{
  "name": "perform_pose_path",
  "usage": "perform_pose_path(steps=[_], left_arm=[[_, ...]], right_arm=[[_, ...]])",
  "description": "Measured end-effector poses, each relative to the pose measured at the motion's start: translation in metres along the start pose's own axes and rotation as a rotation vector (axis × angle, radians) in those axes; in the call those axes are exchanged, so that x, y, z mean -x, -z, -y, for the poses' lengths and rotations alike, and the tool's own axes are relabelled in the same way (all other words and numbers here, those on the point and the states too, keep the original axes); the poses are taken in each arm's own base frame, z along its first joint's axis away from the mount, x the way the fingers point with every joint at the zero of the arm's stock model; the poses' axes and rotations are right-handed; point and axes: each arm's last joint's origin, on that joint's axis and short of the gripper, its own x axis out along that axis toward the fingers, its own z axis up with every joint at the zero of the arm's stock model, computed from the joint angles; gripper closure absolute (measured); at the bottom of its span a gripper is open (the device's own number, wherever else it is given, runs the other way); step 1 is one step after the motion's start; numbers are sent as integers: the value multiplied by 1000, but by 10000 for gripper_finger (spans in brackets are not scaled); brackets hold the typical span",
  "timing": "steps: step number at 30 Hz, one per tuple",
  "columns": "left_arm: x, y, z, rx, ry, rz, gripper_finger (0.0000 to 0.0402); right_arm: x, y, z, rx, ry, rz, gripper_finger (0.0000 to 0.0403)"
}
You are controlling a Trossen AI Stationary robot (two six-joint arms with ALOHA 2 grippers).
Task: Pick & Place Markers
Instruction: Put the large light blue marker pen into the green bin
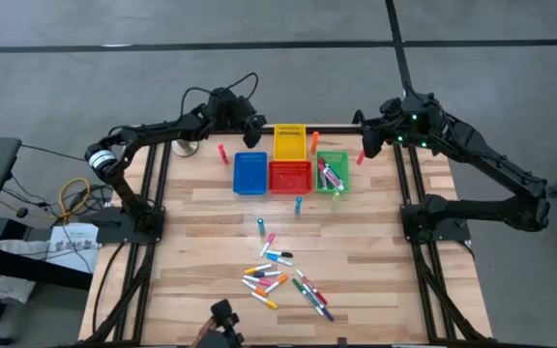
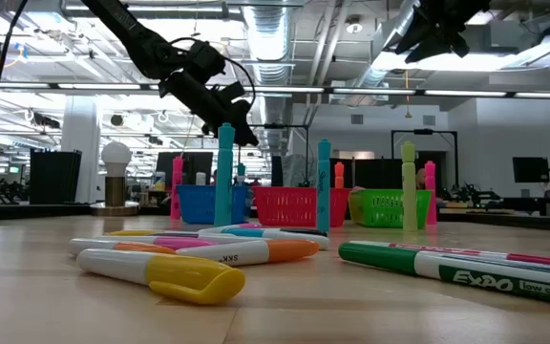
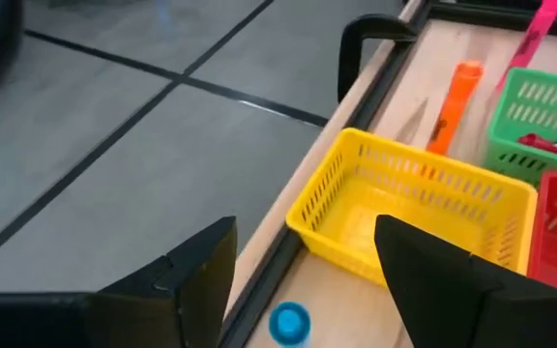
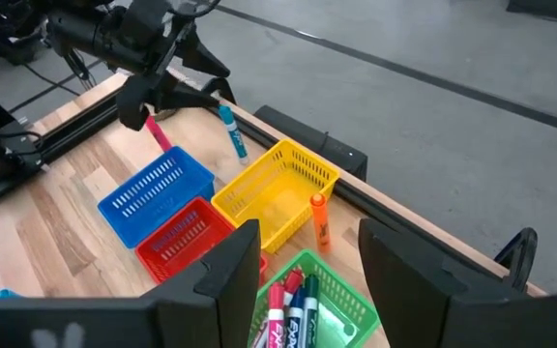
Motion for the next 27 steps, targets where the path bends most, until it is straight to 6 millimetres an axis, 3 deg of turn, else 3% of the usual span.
perform_pose_path(steps=[9,27], left_arm=[[-2,22,3,16,11,-49,156],[-4,26,0,17,-3,-35,156]], right_arm=[[0,0,0,0,0,1,234],[0,0,0,-7,-1,3,232]])
